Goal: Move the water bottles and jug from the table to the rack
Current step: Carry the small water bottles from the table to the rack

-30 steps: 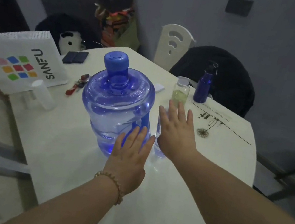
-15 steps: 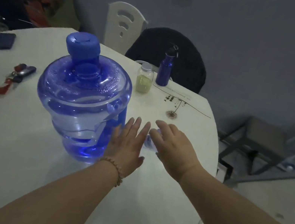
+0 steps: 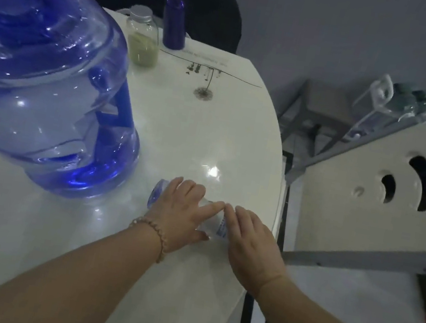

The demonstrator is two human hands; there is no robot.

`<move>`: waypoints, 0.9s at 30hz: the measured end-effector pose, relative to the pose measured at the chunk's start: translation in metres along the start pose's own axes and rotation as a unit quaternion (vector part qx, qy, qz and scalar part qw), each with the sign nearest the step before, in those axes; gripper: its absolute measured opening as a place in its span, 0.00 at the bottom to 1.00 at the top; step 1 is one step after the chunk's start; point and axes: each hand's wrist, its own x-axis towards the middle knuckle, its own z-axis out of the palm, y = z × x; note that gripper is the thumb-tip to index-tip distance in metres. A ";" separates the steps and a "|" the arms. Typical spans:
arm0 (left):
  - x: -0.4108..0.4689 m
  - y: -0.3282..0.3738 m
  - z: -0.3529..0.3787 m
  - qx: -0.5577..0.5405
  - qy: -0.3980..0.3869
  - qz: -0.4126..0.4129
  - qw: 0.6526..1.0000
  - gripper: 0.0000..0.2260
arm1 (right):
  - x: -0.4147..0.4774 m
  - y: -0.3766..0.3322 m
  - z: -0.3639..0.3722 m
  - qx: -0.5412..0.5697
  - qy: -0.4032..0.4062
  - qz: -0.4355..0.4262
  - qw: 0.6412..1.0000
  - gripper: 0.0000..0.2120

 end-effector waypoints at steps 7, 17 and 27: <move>-0.007 -0.004 -0.001 0.079 -0.117 -0.003 0.990 0.32 | 0.009 -0.008 0.008 -0.045 -0.029 -0.009 0.999 0.39; 0.006 0.024 -0.026 0.101 -0.070 0.024 0.992 0.37 | -0.008 0.012 -0.040 -0.023 0.002 -0.001 1.000 0.37; 0.156 0.161 -0.133 0.117 0.107 0.132 0.978 0.33 | -0.078 0.170 -0.173 -0.030 0.149 0.049 0.987 0.38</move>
